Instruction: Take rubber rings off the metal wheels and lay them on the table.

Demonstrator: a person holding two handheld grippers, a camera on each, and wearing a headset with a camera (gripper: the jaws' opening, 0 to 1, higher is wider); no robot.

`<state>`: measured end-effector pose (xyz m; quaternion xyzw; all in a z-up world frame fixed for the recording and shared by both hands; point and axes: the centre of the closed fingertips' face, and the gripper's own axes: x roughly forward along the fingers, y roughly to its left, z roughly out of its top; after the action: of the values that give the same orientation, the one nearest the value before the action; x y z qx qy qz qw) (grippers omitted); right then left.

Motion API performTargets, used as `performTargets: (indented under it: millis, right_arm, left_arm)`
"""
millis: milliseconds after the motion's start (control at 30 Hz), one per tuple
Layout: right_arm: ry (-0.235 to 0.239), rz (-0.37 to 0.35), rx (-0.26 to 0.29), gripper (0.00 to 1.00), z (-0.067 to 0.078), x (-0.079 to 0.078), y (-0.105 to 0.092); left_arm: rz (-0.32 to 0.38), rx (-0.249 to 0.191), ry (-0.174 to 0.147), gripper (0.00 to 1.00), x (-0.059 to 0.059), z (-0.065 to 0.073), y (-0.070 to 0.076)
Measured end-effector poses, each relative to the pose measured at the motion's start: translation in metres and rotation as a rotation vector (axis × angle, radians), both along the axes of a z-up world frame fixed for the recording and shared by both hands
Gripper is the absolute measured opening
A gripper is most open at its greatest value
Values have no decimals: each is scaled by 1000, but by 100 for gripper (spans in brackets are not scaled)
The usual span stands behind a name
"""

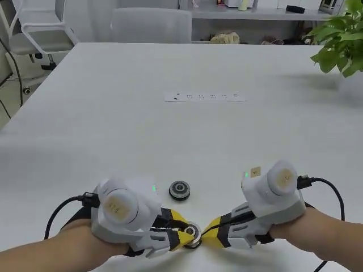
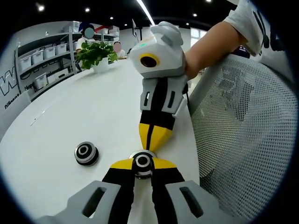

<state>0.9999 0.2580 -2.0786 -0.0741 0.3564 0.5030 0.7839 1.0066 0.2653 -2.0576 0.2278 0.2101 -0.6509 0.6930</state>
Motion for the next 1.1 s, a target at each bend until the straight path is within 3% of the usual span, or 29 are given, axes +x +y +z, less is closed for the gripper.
performTargets:
  millis: [333, 567, 1100]
  right_arm:
    - [44, -42, 35, 0, 3, 2, -3]
    - [67, -107, 95, 0, 12, 10, -6]
    - [93, -125, 139, 0, 17, 10, -2]
  left_arm:
    - [2, 2, 0, 8, 0, 0, 0]
    - [5, 7, -3, 8, 0, 0, 0]
    - [16, 20, -5, 8, 0, 0, -1]
